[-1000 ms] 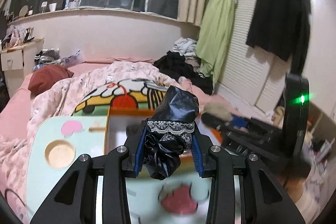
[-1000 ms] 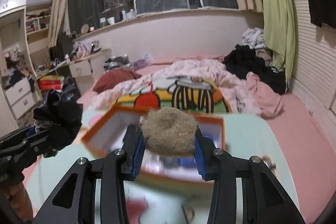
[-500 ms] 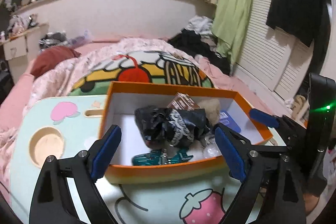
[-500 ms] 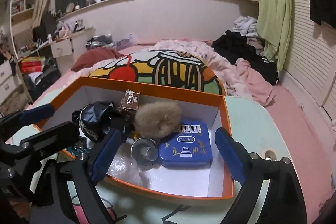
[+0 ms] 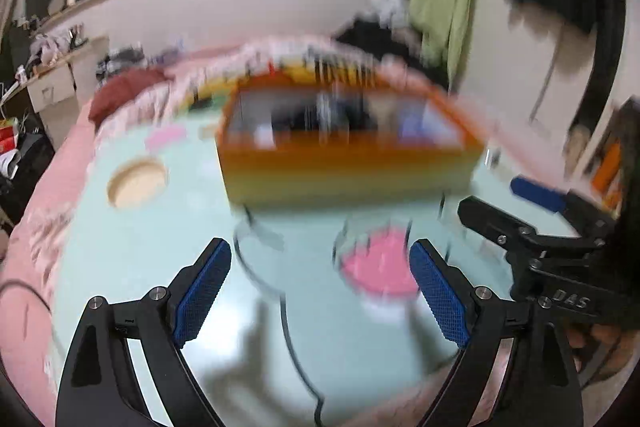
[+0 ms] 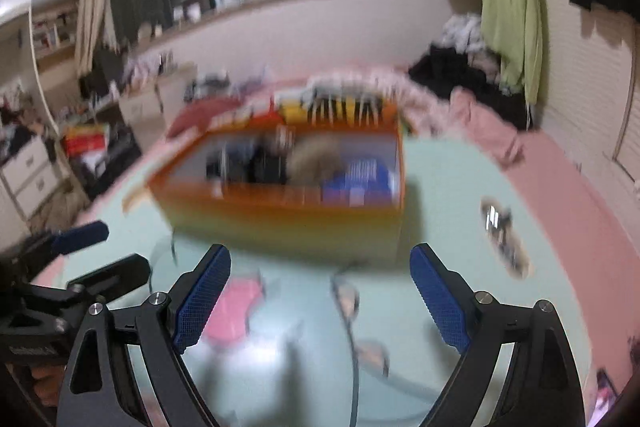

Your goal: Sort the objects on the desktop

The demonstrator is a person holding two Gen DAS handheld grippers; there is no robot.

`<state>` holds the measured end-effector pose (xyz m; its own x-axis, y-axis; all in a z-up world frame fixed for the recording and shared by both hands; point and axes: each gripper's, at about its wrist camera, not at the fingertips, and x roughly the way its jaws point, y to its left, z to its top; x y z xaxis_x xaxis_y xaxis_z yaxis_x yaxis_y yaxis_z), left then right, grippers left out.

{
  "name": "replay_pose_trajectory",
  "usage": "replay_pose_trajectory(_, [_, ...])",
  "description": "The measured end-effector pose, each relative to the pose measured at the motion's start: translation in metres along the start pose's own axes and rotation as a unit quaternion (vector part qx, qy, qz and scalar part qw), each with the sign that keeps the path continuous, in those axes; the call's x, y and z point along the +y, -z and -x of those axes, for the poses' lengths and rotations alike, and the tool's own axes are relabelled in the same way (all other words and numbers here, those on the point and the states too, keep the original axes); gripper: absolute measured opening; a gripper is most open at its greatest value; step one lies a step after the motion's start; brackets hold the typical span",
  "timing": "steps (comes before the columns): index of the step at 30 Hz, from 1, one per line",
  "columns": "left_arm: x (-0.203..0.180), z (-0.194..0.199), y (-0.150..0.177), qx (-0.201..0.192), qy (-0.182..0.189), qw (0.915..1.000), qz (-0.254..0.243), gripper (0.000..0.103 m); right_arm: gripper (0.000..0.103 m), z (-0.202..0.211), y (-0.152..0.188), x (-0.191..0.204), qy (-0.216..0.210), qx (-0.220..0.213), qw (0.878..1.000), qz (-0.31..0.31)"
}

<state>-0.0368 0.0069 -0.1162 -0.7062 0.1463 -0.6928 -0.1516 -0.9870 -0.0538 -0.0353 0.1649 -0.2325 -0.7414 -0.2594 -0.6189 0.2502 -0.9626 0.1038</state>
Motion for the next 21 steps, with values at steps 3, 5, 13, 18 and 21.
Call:
replay_pose_trajectory(3, [-0.002,-0.046,0.028,0.047,-0.009,0.9988,-0.011,0.093,0.092,-0.023,0.022,0.003,0.044,0.057,0.997,0.011])
replay_pose_trajectory(5, [-0.009,-0.056,0.044,0.025,-0.043,0.9986,-0.018,0.095,0.097,-0.027,0.026,-0.001,0.051,0.057,0.997,0.006])
replay_pose_trajectory(13, [-0.003,-0.080,0.069,0.031,-0.050,0.9983,-0.002,0.102,0.099,-0.027,0.036,-0.001,0.056,0.058,0.997,0.004])
replay_pose_trajectory(18, [-0.004,-0.087,0.084,0.033,-0.047,0.9983,-0.006,0.102,0.101,-0.025,0.029,-0.002,0.052,0.058,0.997,0.005])
replay_pose_trajectory(21, [-0.005,-0.092,0.097,0.031,-0.052,0.9982,0.000,0.102,0.101,-0.024,0.029,-0.003,0.053,0.058,0.997,0.004])
